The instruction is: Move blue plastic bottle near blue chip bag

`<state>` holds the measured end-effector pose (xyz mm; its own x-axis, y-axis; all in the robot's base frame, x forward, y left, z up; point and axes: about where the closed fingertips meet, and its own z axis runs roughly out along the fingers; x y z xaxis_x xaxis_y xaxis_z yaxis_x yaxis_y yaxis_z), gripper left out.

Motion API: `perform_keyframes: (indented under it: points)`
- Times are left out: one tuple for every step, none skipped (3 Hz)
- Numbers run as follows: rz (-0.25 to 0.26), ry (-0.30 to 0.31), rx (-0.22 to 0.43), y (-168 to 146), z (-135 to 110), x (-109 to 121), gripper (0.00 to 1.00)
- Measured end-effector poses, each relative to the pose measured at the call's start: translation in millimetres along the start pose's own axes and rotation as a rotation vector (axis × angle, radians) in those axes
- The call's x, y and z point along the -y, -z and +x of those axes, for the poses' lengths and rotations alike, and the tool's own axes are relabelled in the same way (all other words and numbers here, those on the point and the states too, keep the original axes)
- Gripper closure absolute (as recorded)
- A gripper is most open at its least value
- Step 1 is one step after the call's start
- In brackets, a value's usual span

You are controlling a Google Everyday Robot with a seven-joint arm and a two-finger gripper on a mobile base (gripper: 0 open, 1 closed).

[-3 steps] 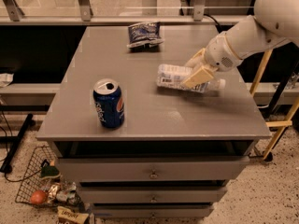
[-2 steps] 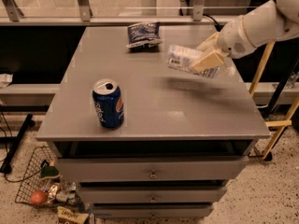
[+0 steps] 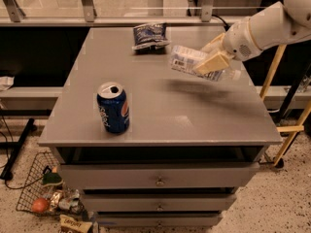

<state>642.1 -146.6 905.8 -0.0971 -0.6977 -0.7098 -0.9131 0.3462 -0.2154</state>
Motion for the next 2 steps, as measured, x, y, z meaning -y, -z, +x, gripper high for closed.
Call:
perform_keyframes:
  points:
    - [0.082, -0.025, 0.018, -8.4, -11.8, 14.9, 1.0]
    - [0.266, -0.036, 0.025, -5.0, -35.5, 56.7, 1.0]
